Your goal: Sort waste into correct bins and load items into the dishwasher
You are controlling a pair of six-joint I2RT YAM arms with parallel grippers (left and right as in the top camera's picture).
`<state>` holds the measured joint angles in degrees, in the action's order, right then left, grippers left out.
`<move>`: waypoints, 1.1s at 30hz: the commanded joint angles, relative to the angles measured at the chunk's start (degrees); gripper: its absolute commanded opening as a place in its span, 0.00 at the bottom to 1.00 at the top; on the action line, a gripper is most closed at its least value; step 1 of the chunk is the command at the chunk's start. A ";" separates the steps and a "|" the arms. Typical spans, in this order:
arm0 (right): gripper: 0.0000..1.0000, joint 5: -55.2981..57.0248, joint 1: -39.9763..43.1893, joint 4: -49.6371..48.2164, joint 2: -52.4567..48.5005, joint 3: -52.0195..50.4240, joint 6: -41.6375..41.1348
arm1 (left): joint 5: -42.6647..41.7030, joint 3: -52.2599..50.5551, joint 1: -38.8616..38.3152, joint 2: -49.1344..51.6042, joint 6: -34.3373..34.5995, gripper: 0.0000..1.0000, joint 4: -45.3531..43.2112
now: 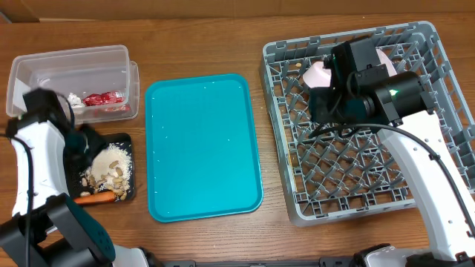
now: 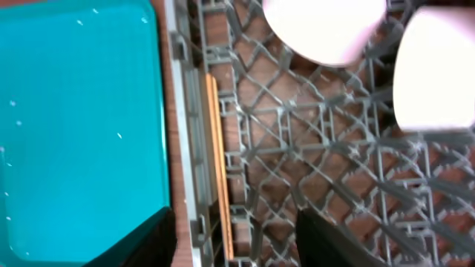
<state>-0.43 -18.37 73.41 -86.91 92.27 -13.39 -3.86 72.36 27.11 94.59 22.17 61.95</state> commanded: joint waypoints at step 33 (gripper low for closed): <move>0.49 -1.01 0.44 -13.44 32.33 -26.80 -0.39 | -1.51 -1.86 -21.90 -47.98 -15.74 0.90 13.99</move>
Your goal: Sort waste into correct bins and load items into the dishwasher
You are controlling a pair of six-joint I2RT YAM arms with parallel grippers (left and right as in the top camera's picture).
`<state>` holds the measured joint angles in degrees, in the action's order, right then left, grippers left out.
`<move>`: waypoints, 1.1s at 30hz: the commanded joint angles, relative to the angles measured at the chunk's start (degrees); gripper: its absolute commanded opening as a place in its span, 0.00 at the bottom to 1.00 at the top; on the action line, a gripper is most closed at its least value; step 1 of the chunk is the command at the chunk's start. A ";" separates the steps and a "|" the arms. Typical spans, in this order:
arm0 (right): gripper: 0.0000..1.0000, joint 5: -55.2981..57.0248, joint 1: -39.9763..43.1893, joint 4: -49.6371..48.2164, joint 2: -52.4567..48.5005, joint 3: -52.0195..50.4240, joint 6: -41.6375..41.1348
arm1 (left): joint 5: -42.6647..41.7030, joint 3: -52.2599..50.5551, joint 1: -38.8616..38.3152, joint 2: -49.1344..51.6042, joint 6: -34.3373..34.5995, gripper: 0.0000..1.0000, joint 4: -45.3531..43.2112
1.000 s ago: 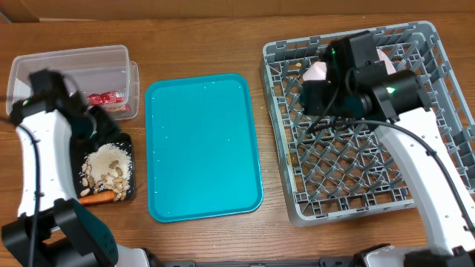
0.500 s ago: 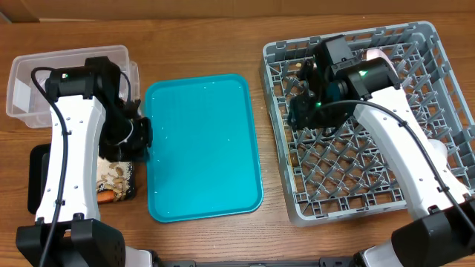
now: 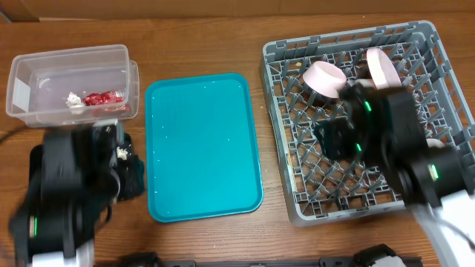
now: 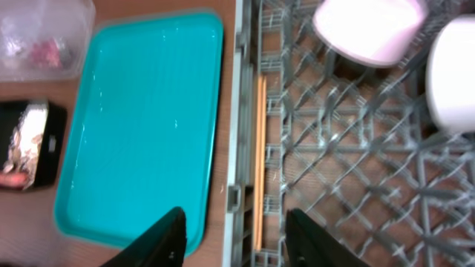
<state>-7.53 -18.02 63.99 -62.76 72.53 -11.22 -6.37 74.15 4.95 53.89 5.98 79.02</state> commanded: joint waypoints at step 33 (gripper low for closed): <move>1.00 11.17 -0.07 -6.19 23.08 -18.01 -2.40 | 0.57 -7.96 0.26 -17.51 0.46 1.00 -5.14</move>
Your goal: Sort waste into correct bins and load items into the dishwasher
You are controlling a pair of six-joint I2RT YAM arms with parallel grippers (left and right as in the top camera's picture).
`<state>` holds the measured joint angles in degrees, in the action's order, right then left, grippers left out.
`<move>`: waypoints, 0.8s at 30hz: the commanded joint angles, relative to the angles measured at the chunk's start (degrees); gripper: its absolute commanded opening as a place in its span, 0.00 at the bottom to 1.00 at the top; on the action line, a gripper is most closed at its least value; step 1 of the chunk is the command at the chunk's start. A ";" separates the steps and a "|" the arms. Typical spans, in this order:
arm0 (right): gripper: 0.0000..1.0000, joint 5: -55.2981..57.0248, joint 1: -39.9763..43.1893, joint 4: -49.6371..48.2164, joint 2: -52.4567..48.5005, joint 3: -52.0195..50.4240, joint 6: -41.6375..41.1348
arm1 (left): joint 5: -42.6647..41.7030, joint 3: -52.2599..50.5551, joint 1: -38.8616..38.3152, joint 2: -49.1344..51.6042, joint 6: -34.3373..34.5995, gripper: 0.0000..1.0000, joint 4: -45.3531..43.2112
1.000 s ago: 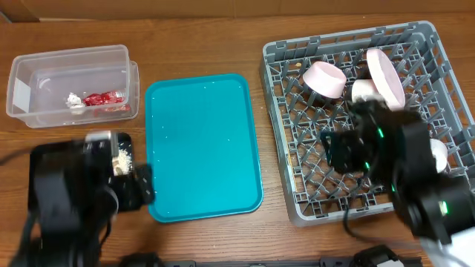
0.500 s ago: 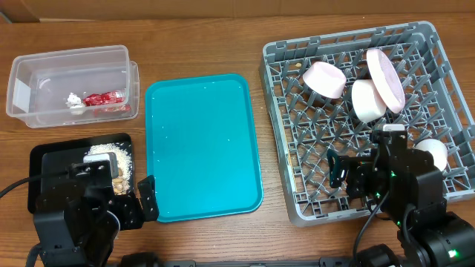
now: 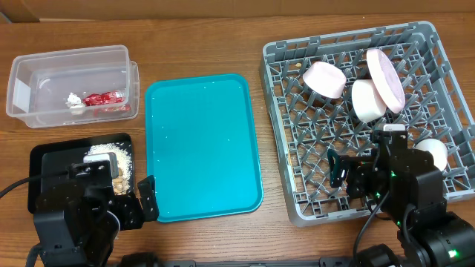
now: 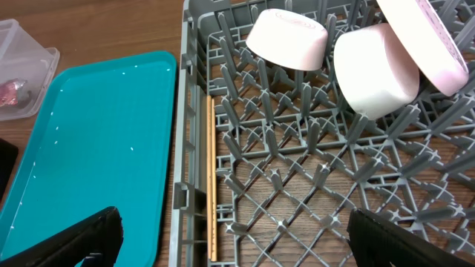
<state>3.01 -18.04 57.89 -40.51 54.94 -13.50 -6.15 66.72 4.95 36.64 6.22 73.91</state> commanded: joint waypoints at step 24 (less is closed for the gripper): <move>1.00 -1.60 11.50 -49.00 40.35 -45.22 6.51 | 0.37 -0.52 0.26 -0.26 0.22 1.00 -0.02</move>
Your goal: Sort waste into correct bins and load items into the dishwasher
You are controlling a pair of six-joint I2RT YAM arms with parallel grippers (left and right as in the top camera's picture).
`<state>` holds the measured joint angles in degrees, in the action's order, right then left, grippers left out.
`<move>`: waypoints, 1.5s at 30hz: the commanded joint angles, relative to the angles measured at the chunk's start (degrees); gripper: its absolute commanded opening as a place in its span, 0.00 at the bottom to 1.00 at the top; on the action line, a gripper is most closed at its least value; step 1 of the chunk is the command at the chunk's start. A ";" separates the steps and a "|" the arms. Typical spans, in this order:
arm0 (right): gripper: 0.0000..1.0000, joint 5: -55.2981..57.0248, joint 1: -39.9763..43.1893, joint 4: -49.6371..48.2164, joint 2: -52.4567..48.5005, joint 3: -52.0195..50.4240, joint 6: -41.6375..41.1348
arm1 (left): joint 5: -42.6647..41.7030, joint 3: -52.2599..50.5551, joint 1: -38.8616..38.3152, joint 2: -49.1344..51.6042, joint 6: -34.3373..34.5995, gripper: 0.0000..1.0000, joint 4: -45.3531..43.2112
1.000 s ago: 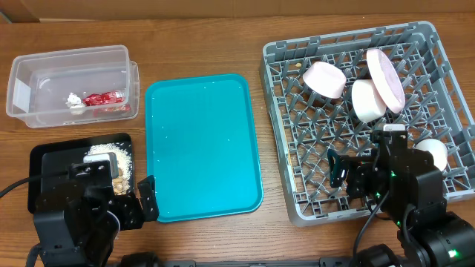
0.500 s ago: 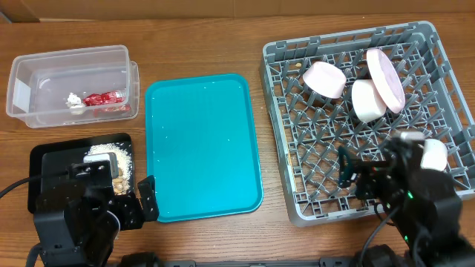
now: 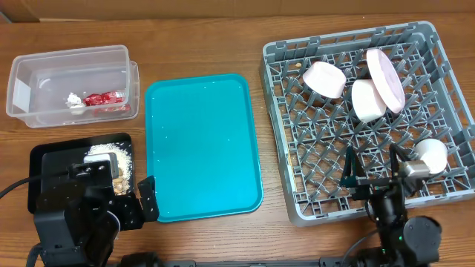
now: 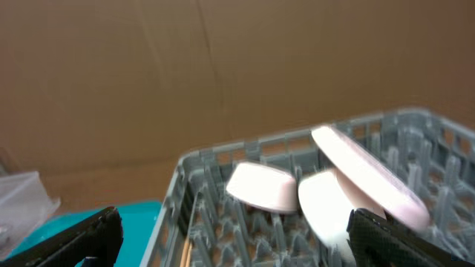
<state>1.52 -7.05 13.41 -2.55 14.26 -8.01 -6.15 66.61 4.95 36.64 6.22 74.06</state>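
The grey dish rack (image 3: 304, 194) at the right holds a pink bowl (image 3: 324, 78), a paler bowl (image 3: 366, 100), a pink plate (image 3: 384, 78) on edge and a white cup (image 3: 429, 153). A wooden chopstick (image 4: 184, 254) lies along its left wall. My right gripper (image 3: 371, 165) is open and empty over the rack's near edge, its camera tilted up at the brown wall, with a black fingertip (image 4: 70, 237) at each lower corner. My left gripper (image 3: 146, 199) is low by the tray's near left corner; its jaws are unclear.
A bare teal tray (image 3: 202, 144) lies in the middle. A clear bin (image 3: 30, 111) at the far left holds a red wrapper (image 3: 102, 98). A black tray (image 3: 43, 156) with food scraps (image 3: 111, 165) sits near the left arm.
My right gripper drew back a little toward the table's front edge and tilted up, so its camera now faces the far wall instead of looking down into the rack. The left arm has not moved.
At first my right gripper was open over the rack's far left by the pink bowl, and my left arm was over the black tray. Then both arms were drawn back toward the front. They then stood low at the front edge, and now the right one is tilted up.
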 commanded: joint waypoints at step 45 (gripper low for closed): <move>1.00 -7.63 1.92 -9.03 2.38 -13.79 9.35 | 0.37 -0.42 0.26 -0.26 0.22 1.00 -0.17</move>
<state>-5.76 -5.28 4.73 -0.78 1.04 1.10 -6.15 66.61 4.95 36.64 6.22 74.08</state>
